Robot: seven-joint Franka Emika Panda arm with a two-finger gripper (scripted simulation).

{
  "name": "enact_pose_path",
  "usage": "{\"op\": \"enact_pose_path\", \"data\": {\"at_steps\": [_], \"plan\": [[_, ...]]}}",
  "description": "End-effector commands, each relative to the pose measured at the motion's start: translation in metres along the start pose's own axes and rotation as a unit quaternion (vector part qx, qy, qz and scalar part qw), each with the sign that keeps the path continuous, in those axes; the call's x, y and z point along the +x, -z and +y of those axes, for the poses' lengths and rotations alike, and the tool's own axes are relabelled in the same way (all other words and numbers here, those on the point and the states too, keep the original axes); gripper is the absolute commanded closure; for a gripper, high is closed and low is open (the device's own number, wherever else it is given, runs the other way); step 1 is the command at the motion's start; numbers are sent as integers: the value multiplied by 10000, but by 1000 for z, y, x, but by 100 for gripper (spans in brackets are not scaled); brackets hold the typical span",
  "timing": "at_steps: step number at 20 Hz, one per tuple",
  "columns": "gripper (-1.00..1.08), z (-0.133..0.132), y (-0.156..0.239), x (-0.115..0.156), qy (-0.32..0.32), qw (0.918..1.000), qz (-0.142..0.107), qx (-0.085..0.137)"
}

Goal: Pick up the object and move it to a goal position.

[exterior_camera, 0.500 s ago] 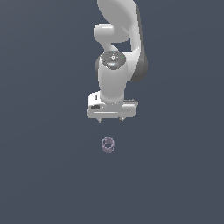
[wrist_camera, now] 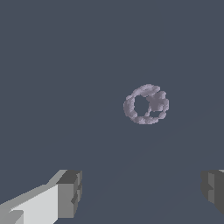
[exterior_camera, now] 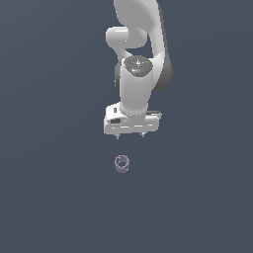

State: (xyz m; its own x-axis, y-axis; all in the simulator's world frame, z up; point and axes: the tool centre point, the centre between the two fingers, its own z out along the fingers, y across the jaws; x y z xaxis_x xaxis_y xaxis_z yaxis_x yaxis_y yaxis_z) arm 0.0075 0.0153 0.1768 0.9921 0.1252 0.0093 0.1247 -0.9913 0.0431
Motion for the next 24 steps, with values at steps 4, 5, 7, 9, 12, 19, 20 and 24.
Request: {"op": "enact_pose_path", "data": {"at_steps": [4,5,7,9,12,19,20,24], "plan": [[-92,-3,1,0,71,10000,8,-14],[-92,-2,1,1,46,10000,6,-11],[-92,-1,-1,2,-25,10000,4,-4],[-92,0,-3,4,-126,9999,2,5],[-92,2,-7,8,-341,9994,-4,24],[-92,11,-22,22,-1137,9935,-30,86],[-92,12,-25,24,-1284,9917,-35,95],[-92,19,-39,35,-1927,9812,-59,132]]}}
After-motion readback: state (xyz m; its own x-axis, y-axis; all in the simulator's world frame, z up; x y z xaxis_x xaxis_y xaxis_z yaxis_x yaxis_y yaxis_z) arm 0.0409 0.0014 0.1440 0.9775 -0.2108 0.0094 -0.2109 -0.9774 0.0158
